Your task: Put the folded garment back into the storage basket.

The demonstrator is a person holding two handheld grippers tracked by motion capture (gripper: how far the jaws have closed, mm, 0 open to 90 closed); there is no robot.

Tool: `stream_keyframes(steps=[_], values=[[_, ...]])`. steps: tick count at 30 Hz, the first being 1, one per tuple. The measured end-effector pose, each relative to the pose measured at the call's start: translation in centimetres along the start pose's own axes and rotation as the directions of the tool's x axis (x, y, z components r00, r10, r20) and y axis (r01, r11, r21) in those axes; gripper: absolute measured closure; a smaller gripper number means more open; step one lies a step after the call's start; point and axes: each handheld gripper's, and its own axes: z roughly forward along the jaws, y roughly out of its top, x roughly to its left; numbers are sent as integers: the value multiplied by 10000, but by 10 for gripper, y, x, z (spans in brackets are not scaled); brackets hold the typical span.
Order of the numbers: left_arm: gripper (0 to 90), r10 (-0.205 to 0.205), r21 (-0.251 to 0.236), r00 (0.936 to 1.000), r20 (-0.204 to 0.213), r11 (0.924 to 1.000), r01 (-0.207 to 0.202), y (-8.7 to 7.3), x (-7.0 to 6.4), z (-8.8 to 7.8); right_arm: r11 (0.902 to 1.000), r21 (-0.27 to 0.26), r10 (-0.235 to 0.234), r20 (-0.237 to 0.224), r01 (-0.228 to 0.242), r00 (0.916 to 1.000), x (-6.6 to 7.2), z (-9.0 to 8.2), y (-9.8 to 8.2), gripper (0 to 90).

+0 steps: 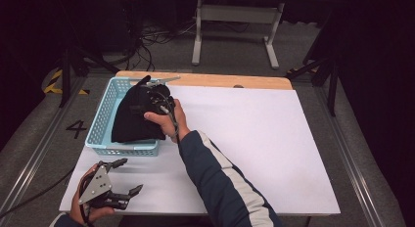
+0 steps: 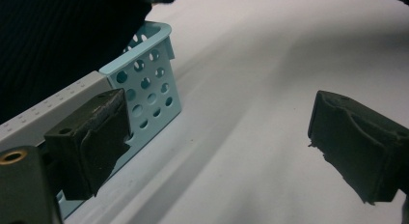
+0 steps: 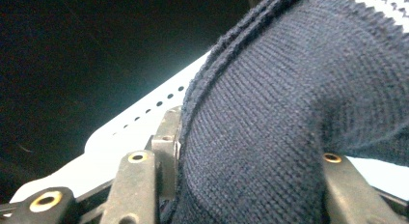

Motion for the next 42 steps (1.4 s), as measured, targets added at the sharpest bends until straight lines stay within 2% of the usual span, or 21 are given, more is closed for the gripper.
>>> stream_keyframes(steps=[6,7,9,12,14,18,21,22,24,26,29,32,33,38,39,42], values=[[88,-59,13,10000,54,10000,58,0,0,2,9991,333,260,58,-261,9996,3,15,-5,543],[88,-75,52,9999,82,10000,75,0,0,3,9987,448,244,130,-249,9996,4,18,-6,537],[89,-81,95,9999,137,9999,80,0,-1,4,9953,891,332,560,-381,9979,7,26,-7,526],[88,-66,103,9999,148,9999,65,-1,-1,3,9908,1117,676,803,-764,9945,6,29,-7,496],[88,-121,77,9998,124,9999,120,-1,0,2,9900,1206,634,830,-732,9945,6,29,-6,484],[88,-34,138,9998,176,9999,31,-1,-2,3,9838,1705,399,959,-559,9946,6,31,-7,418],[88,-45,206,9998,197,9998,40,-1,-2,4,9702,2421,-255,1357,-82,9904,6,32,-10,398],[88,-55,204,9998,185,9998,52,-1,-2,4,9636,2667,-608,1473,195,9872,5,30,-12,398],[88,-98,170,9998,194,9998,95,-1,-2,4,9632,2677,-665,1531,234,9860,4,29,-12,396],[88,-103,187,9998,186,9998,99,-1,-3,4,9685,2483,-600,1610,184,9851,1,22,-12,395],[88,-43,239,9997,224,9997,38,-1,-2,3,9724,2287,-871,1724,462,9812,-1,15,-12,407],[90,-76,292,9996,282,9996,68,-2,-2,3,9692,2362,-1109,1665,696,9798,-2,10,-15,395],[90,-81,286,9995,296,9996,73,-2,-2,3,9660,2436,-1303,1711,862,9766,-2,9,-18,389],[89,-100,364,9996,248,9993,91,-3,-1,4,9706,2211,-1314,1575,947,9787,-4,3,-21,384],[90,-103,378,9997,234,9992,94,-3,-1,4,9735,2039,-1389,1676,1035,9760,-4,-1,-20,355],[91,-95,432,9997,225,9990,85,-3,-2,4,9738,1966,-1482,1684,1141,9745,-3,-7,-19,315]])
